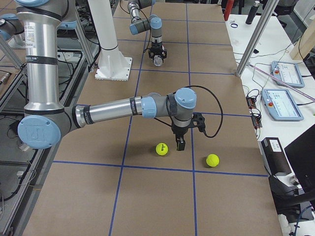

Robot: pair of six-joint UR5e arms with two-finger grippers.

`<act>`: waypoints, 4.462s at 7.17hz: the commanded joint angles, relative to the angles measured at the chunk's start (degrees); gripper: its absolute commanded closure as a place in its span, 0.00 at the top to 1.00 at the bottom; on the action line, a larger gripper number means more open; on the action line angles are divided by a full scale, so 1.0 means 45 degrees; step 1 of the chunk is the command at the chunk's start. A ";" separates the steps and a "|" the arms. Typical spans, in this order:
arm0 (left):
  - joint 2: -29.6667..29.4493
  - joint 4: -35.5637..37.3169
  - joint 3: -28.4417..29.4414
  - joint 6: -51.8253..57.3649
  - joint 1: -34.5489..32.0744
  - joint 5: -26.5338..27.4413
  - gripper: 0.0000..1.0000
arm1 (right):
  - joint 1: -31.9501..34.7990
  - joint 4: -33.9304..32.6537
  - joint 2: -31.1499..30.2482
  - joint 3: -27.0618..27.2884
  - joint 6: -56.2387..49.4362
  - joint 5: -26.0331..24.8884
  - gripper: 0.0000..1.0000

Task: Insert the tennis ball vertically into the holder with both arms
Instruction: 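Lift the can with the left gripper and rotate it upright, then lower the upright can onto the table center with the left gripper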

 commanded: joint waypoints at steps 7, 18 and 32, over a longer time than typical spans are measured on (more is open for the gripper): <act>-0.0138 -1.2215 0.0187 -0.5954 -0.1122 0.1261 0.72 | 0.0000 0.0019 0.0020 -0.0039 -0.0020 -0.0034 1.00; -0.1798 -2.2776 0.8571 -0.7737 -0.2316 0.4181 0.71 | 0.0000 0.0020 0.0098 0.0000 0.0000 -0.0034 1.00; -0.1175 -2.4521 0.9687 -0.7502 -0.1318 0.4689 0.99 | 0.0000 0.0020 0.0098 0.0020 0.0000 -0.0034 1.00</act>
